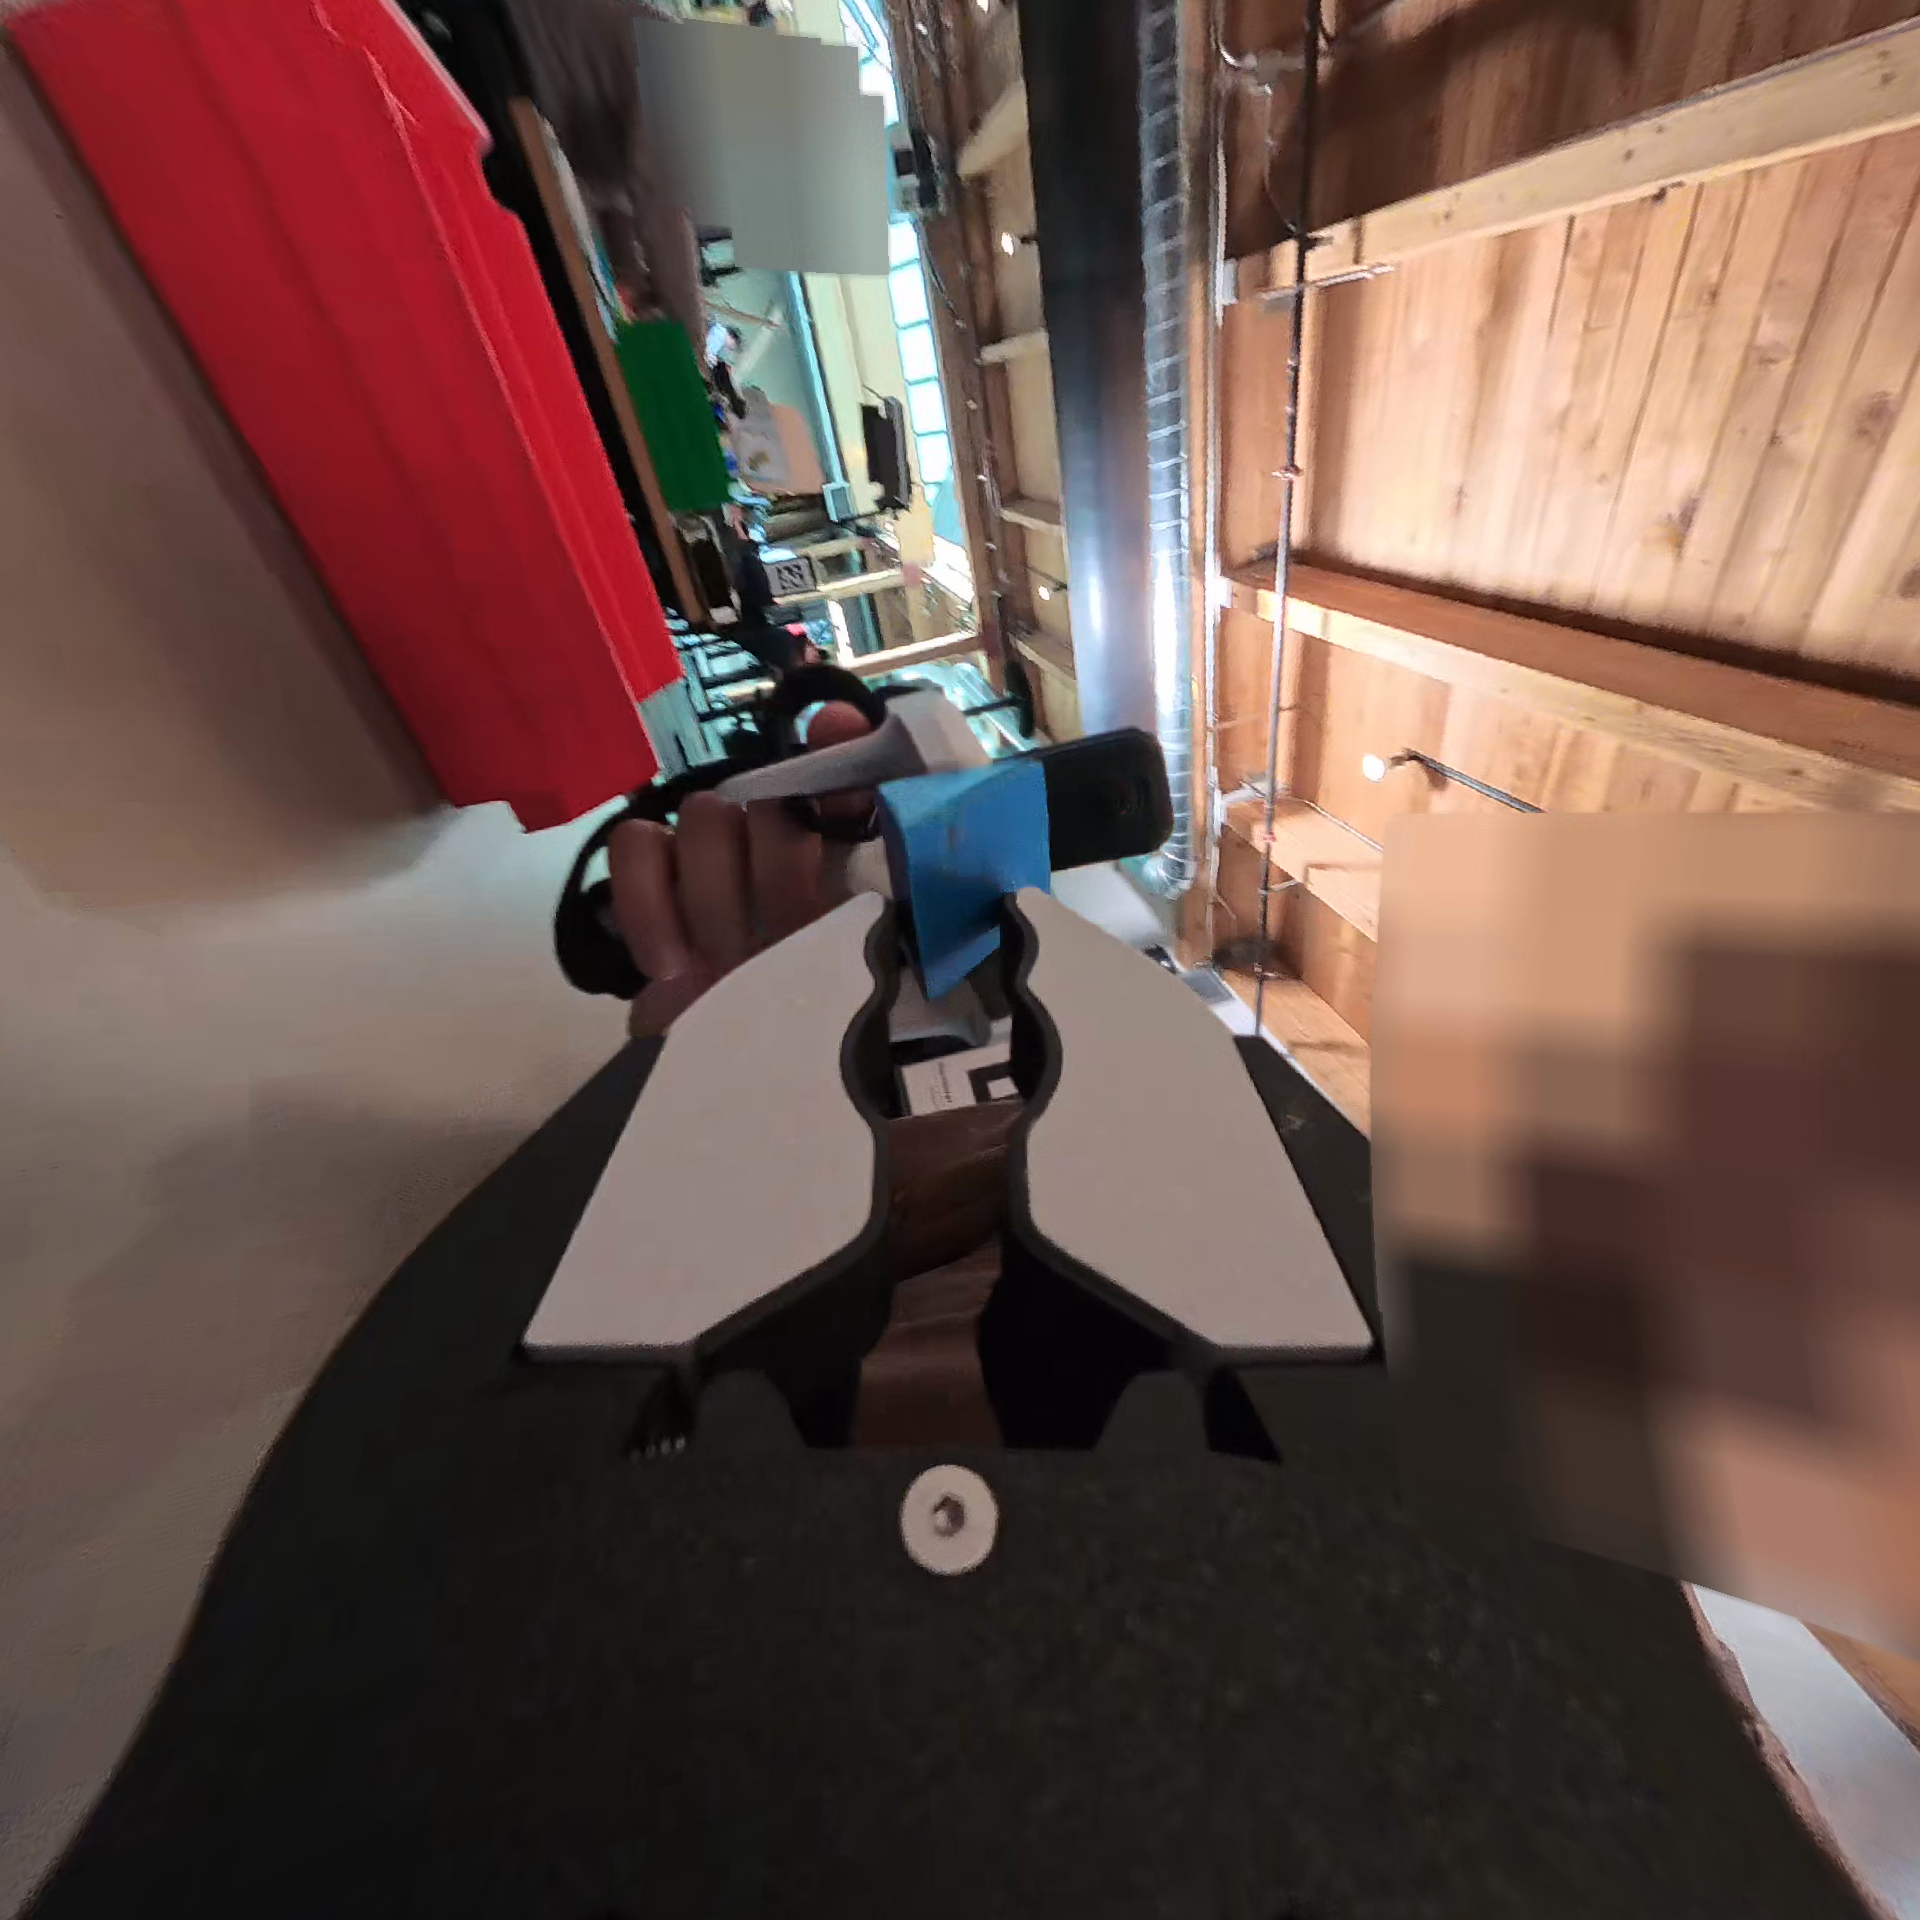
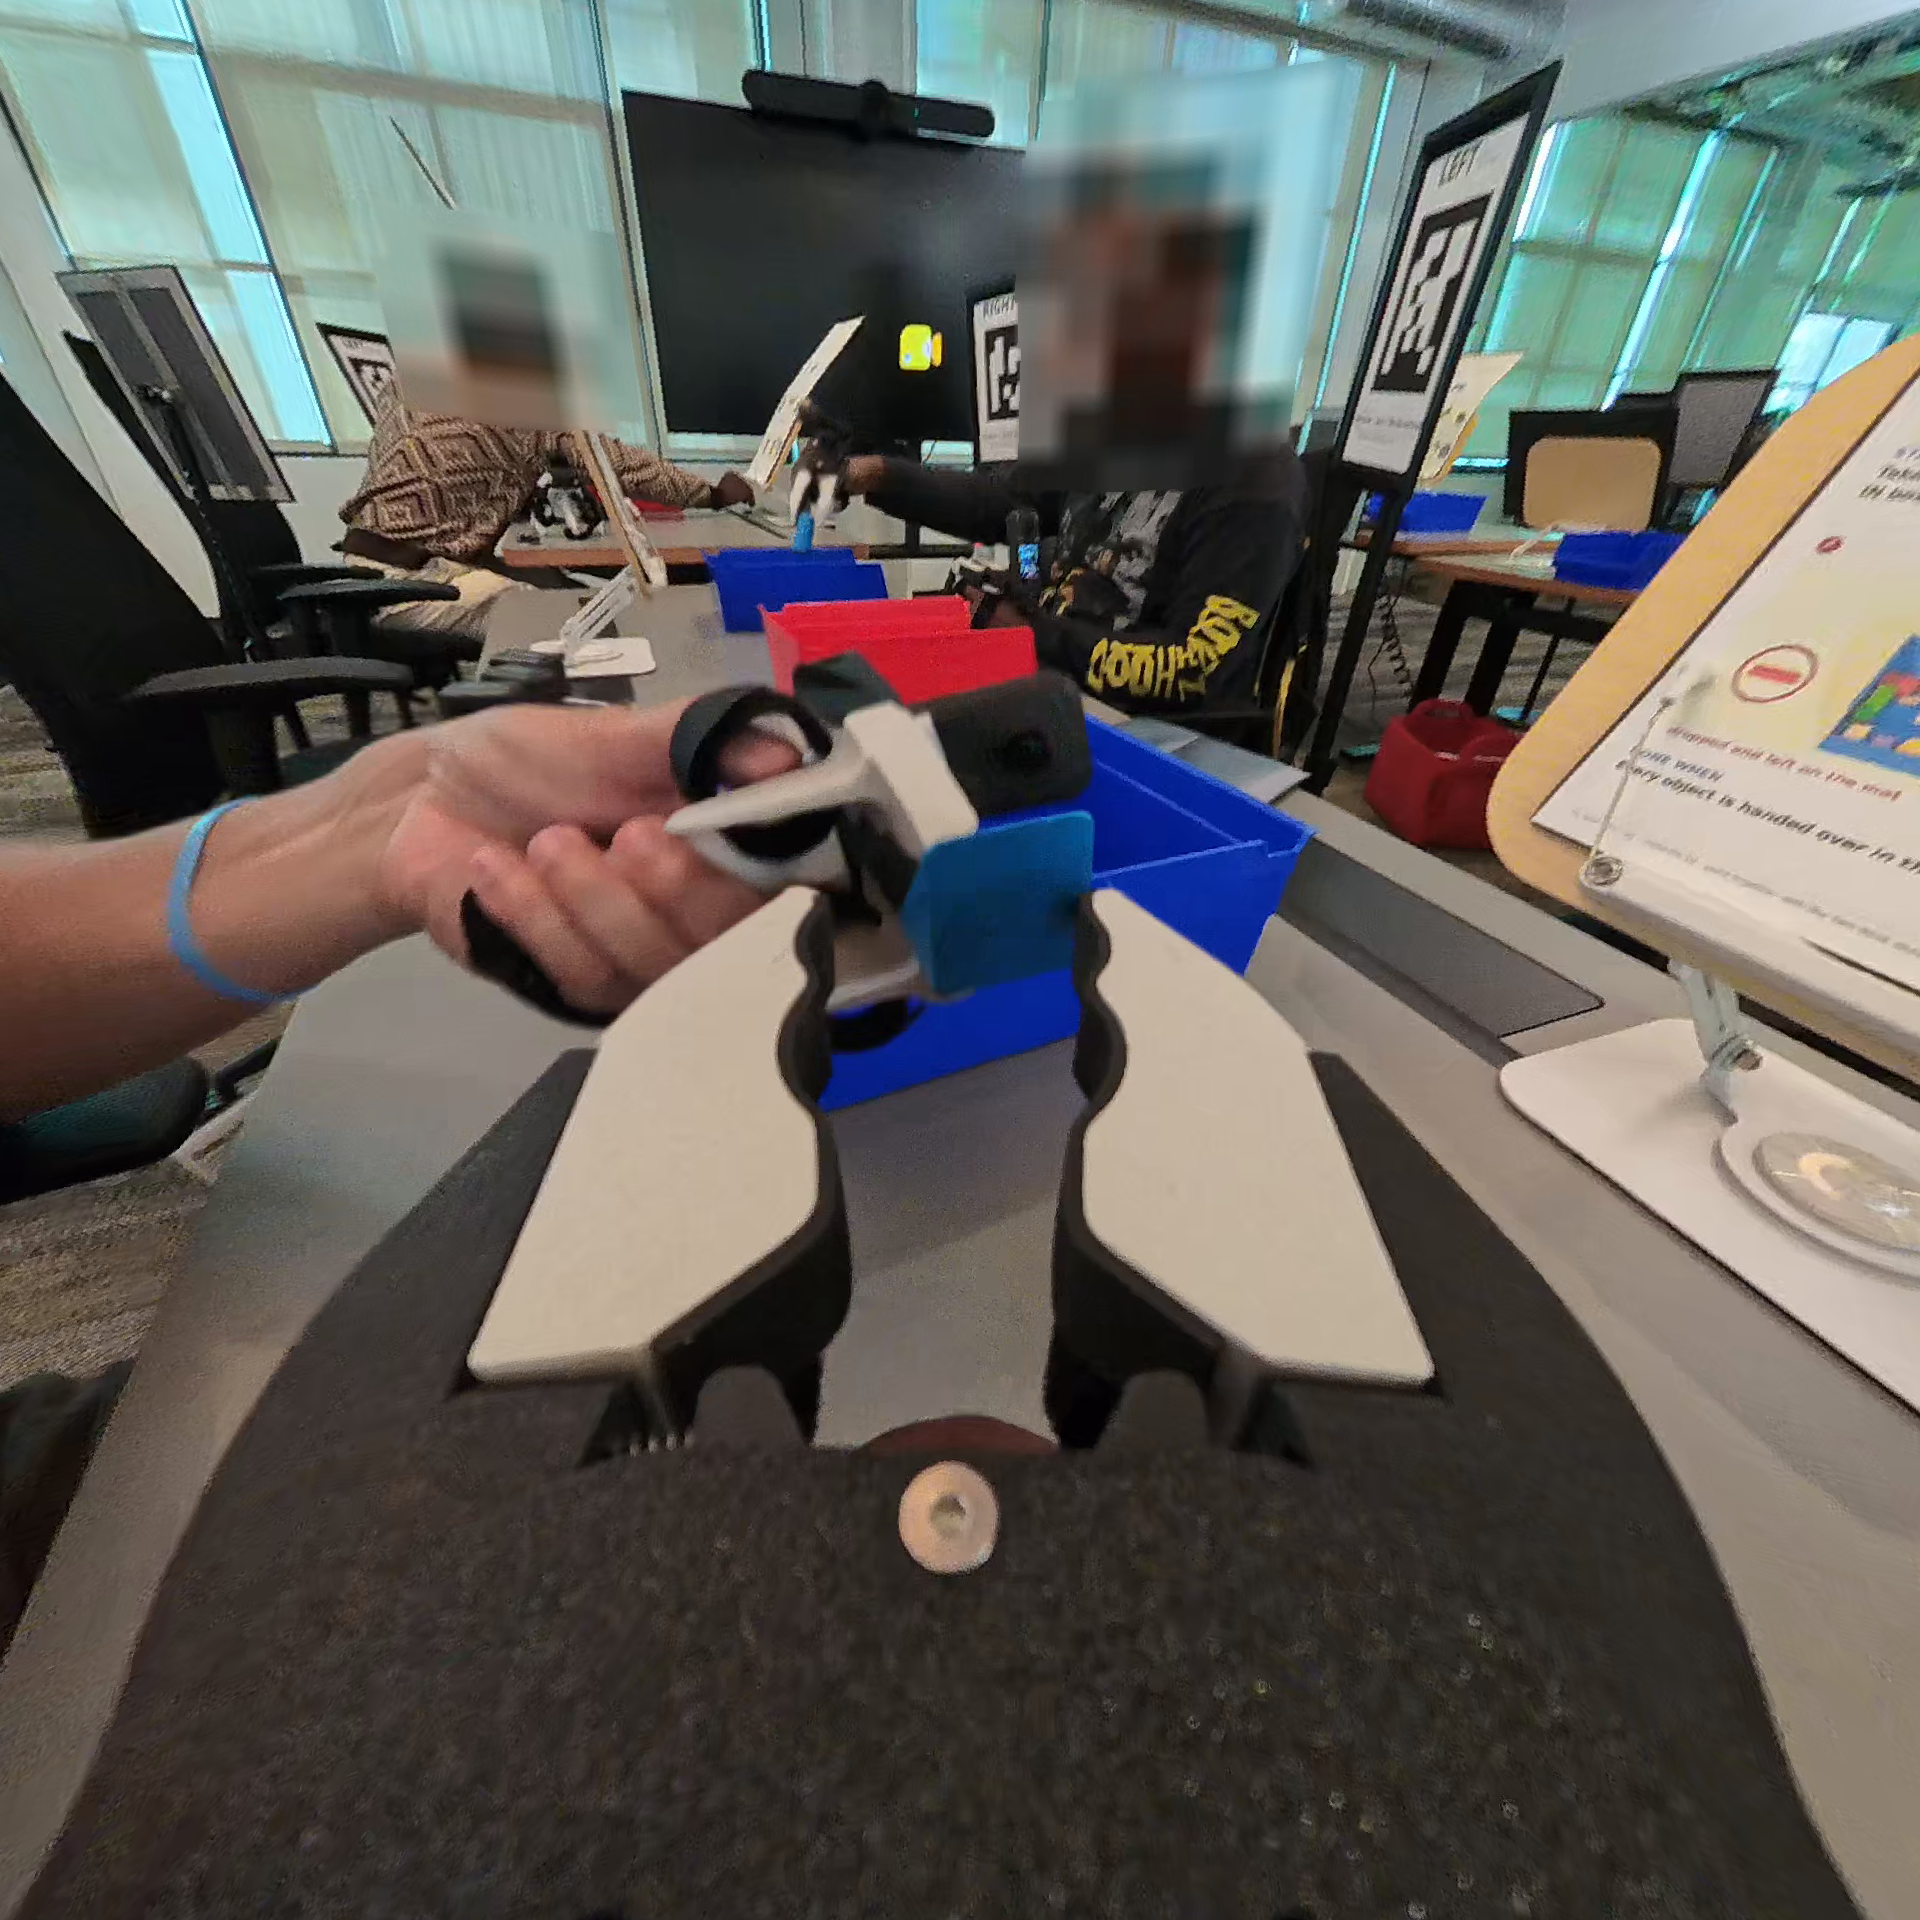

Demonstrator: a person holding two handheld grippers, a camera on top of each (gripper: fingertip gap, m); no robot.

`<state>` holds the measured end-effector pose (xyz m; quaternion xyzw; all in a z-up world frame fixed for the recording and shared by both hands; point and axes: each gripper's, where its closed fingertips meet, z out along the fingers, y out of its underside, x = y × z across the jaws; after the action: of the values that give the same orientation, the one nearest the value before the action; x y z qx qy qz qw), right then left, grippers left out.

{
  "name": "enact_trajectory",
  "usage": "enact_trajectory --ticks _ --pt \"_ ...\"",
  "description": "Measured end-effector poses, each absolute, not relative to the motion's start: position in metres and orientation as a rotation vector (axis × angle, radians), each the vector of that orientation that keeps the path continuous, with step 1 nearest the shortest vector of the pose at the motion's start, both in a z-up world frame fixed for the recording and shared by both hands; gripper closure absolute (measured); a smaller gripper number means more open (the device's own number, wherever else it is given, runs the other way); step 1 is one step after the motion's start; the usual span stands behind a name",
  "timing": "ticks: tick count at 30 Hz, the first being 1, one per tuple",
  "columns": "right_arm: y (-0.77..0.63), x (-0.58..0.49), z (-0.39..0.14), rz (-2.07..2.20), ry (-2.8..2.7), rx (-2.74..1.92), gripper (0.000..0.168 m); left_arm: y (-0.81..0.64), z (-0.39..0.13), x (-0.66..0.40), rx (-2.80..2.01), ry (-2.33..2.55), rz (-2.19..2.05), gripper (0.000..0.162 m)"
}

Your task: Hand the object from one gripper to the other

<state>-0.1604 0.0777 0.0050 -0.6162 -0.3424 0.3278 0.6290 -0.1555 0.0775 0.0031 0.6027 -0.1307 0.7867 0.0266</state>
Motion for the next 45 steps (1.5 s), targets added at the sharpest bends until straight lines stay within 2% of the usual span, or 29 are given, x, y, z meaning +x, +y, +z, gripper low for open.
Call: enact_trajectory --ticks 5,22,24,25,30,33,37,39,41,45 --pt "0.065 -0.138 0.005 0.705 -0.764 -1.402 0.145 0.053 0.002 -0.129 1.789 -0.393 2.412 0.147" --pt "0.02 -0.099 -0.011 0.76 -0.644 -1.54 0.151 0.013 -0.013 -0.09 1.88 -0.624 2.324 0.14" --pt "0.019 -0.096 -0.011 0.777 -0.624 -1.536 0.154 0.015 -0.002 -0.092 1.76 -0.553 2.402 0.118" --pt "0.019 -0.094 -0.011 0.778 -0.616 -1.536 0.154 0.016 -0.002 -0.092 1.74 -0.52 2.411 0.115" --pt "0.023 -0.082 -0.012 0.745 -0.573 -1.579 0.154 0.018 -0.004 -0.096 1.753 -0.513 2.421 0.118" --pt "0.027 -0.05 0.001 0.657 -0.527 -1.615 0.154 0.018 -0.008 -0.109 1.816 -0.535 2.428 0.119" --pt "0.044 0.068 0.018 0.264 -0.397 -1.798 0.154 0.007 -0.028 -0.134 1.993 -0.632 2.422 0.12" --pt "0.056 0.139 0.004 0.026 -0.321 -1.963 0.154 0.0 -0.047 -0.144 2.115 -0.701 2.396 0.121" --pt "0.068 0.191 -0.033 -0.081 -0.287 -2.166 0.154 -0.005 -0.07 -0.152 2.231 -0.759 2.344 0.123" --pt "0.088 0.222 -0.104 0.039 -0.34 -2.47 0.154 -0.009 -0.091 -0.167 2.279 -0.68 2.353 0.124"
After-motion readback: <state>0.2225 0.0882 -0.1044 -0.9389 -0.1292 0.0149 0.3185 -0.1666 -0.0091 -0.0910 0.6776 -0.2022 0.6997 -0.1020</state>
